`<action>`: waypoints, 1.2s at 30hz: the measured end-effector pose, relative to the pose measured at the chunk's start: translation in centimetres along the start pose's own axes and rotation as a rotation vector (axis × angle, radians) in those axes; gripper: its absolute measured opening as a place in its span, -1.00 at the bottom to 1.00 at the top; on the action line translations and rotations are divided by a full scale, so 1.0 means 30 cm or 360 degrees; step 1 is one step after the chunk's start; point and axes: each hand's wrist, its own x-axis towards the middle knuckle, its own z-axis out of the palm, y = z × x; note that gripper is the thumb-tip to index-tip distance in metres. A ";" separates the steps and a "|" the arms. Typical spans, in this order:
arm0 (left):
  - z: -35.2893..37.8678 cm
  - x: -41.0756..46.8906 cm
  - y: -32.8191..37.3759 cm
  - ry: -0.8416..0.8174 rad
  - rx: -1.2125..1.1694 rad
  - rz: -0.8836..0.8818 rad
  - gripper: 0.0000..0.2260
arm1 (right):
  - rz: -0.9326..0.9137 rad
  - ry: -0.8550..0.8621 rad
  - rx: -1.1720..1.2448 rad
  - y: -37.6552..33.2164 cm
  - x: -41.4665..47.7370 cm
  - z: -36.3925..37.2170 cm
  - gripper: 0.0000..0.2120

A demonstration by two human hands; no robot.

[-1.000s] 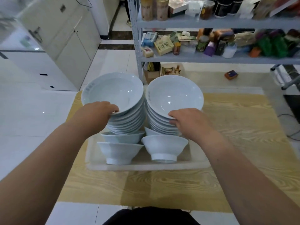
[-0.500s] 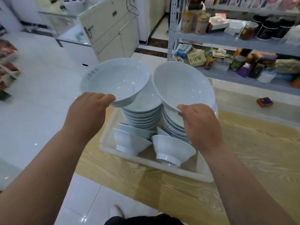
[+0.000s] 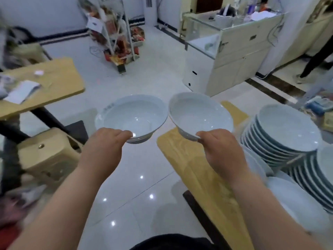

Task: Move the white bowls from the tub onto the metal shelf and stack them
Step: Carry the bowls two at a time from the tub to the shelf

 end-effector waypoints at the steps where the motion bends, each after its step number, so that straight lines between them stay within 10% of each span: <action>1: -0.007 -0.056 -0.071 -0.0041 0.0040 -0.0069 -0.54 | -0.0061 -0.0028 0.0042 -0.068 0.042 0.046 -0.76; 18: -0.241 -0.807 -0.692 -0.0002 0.0431 -0.1378 -0.76 | -0.1237 -0.0365 0.0681 -1.176 0.685 0.511 -0.88; 36: -0.765 -0.846 -0.951 0.0166 0.1531 -0.2181 -0.61 | -0.2356 0.0267 0.1499 -2.193 1.321 0.401 -0.85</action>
